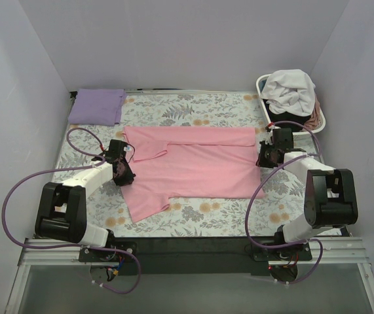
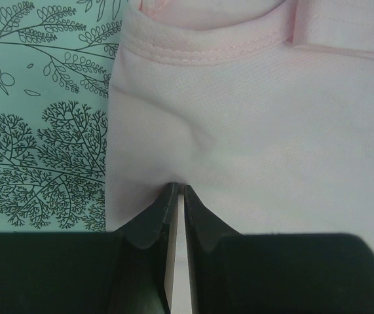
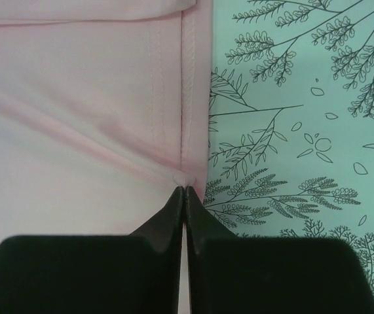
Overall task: Fold and stack the t-shirts
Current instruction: Fold the tshirt
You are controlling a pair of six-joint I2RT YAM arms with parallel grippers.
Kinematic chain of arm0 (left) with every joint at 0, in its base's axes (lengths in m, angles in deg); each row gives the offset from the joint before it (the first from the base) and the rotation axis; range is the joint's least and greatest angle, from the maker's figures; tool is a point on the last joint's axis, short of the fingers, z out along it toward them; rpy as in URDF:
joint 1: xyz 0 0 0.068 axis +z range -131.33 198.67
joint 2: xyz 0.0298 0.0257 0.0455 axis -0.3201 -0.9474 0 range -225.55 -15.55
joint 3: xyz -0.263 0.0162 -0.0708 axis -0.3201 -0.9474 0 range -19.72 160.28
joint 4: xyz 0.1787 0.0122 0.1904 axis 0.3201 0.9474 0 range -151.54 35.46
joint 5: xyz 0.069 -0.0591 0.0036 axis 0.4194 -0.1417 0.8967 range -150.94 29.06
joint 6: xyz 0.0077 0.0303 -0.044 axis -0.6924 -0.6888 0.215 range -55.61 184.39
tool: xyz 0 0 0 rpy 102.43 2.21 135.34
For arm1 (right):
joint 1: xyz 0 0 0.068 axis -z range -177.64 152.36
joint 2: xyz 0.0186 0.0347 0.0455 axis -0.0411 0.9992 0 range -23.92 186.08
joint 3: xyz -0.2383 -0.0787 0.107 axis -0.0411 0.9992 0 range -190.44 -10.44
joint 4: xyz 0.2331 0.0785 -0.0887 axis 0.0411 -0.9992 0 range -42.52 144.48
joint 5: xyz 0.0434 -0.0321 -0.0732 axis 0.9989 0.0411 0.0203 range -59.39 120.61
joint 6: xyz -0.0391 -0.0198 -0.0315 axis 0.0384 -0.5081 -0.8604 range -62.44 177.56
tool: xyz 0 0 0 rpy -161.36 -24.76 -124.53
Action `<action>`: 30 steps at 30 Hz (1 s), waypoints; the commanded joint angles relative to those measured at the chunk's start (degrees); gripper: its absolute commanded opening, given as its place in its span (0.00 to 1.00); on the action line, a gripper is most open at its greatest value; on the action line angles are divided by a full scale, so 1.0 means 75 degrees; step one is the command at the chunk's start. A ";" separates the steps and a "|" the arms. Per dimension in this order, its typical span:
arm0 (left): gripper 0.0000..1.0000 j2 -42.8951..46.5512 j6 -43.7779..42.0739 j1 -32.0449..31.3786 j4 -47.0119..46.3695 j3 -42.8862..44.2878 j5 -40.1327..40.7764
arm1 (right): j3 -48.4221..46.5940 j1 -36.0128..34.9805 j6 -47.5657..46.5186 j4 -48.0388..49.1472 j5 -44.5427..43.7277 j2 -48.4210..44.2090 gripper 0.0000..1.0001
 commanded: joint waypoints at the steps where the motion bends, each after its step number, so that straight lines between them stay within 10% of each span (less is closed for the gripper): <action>1: 0.07 -0.0115 -0.0044 0.0053 0.0124 0.0063 0.0238 | -0.0399 0.0040 -0.0223 0.0005 -0.0198 0.0197 0.07; 10: 0.08 0.0060 -0.0021 0.0041 0.0148 -0.0007 0.0168 | -0.0481 0.0052 -0.0269 -0.0323 -0.0221 -0.0258 0.35; 30: 0.15 0.0178 -0.0020 0.0053 0.0030 0.0028 0.0168 | -0.1372 -0.0288 0.0609 0.1457 0.2029 0.1287 0.34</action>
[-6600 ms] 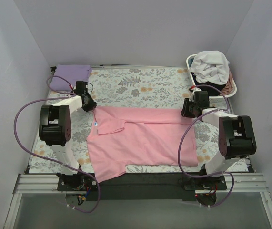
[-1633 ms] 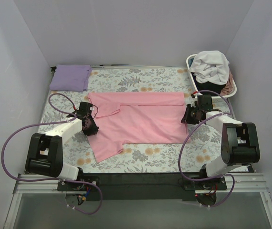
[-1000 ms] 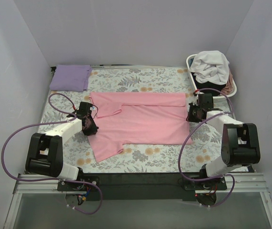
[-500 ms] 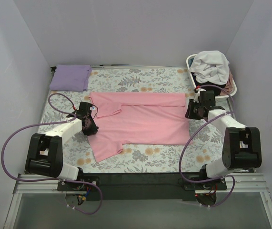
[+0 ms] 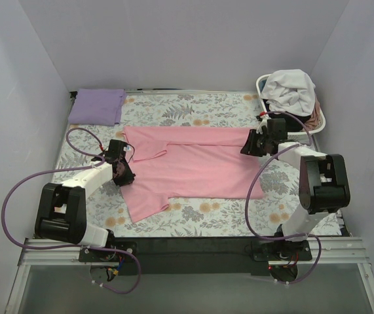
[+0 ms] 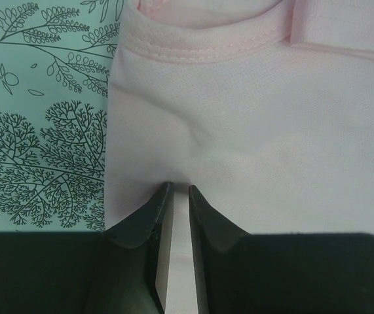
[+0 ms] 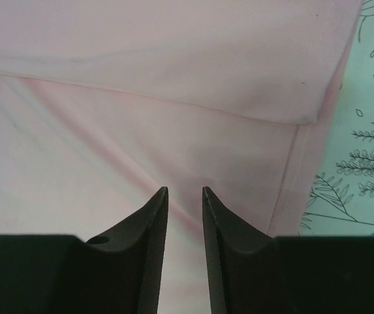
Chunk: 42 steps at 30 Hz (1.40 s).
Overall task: Fold and stack the t-shirts
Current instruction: Fold the tshirt
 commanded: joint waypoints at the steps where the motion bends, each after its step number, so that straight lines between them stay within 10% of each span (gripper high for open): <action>1: 0.15 0.0096 -0.0035 0.0047 0.0004 0.0028 0.0185 | -0.0349 -0.0032 0.0411 0.0715 0.0281 0.0500 0.34; 24: 0.20 -0.0887 -0.0093 0.0738 -0.0312 0.0543 -0.0657 | -0.2692 0.0214 0.0002 0.0600 -0.0037 0.2764 0.38; 35: 0.56 0.0727 0.0140 0.0516 -0.0196 0.0486 -0.0064 | -0.1418 -0.0593 -0.0432 -0.1100 -0.1862 0.0024 0.49; 42: 0.58 0.1689 0.0164 0.0516 0.0145 -0.0018 0.0290 | 0.1020 -0.0934 0.0001 -0.1406 -0.2509 -0.1817 0.43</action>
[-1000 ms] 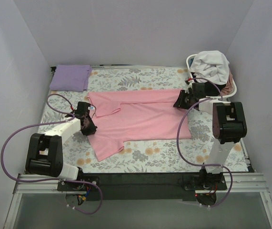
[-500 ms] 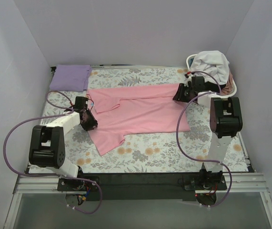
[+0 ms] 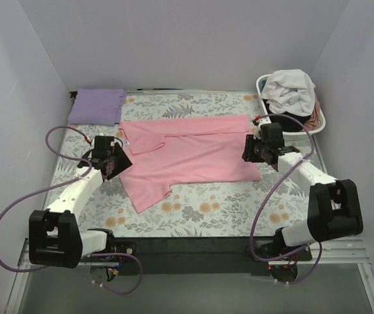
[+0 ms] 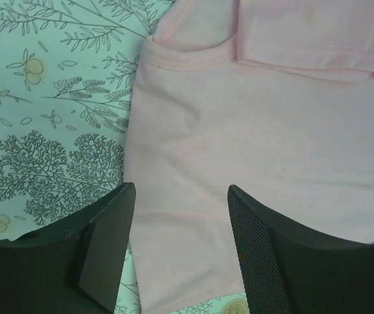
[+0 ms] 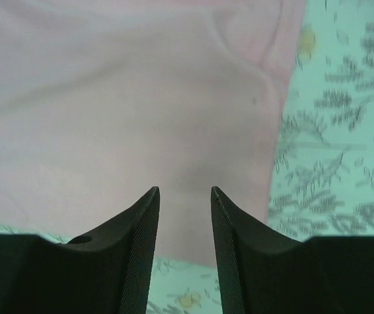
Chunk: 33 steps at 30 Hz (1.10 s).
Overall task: Fold and stack the t-shirts
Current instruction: Fold the tshirt
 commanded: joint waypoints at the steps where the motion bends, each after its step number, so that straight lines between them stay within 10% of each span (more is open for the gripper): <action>1: 0.58 0.0456 0.0094 -0.0015 0.0259 -0.0325 0.0393 | 0.0832 0.0077 0.0197 -0.0549 -0.0638 -0.0392 0.43; 33: 0.51 -0.0432 0.0211 -0.0611 0.0504 -0.0665 0.0345 | 0.1607 0.0417 0.0361 -0.2014 -0.1353 -0.2163 0.51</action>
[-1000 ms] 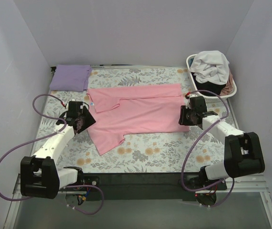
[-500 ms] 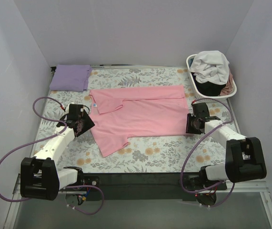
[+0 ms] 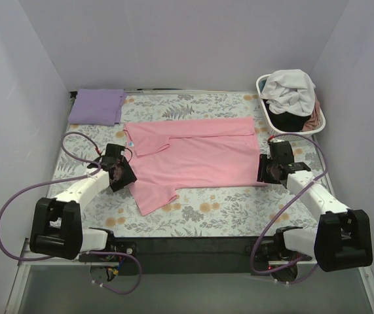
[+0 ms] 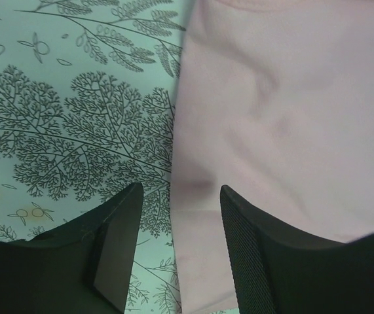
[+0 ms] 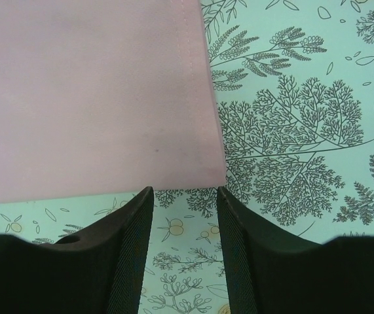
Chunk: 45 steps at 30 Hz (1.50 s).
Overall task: Fold and stack the t-shirts
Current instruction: Fold the tshirt
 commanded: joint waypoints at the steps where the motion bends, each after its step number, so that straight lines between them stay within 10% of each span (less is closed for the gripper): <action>1: 0.49 0.0008 0.0156 -0.0245 0.0233 0.0037 0.0174 | -0.0054 0.0012 0.0014 -0.0088 0.0066 -0.0322 0.51; 19: 0.32 -0.0778 0.0367 -0.0491 0.0421 0.0155 0.0420 | 0.0145 0.0012 0.0037 0.0147 0.0102 -0.0264 0.51; 25: 0.01 -0.0836 0.0344 -0.0573 0.0409 0.0190 0.0350 | 0.0121 0.0035 0.0131 0.0135 -0.0237 -0.0123 0.51; 45: 0.00 -0.0403 0.0192 -0.0573 0.0315 0.0330 0.0561 | 0.0309 0.0411 0.0354 0.0323 -0.0180 0.0486 0.42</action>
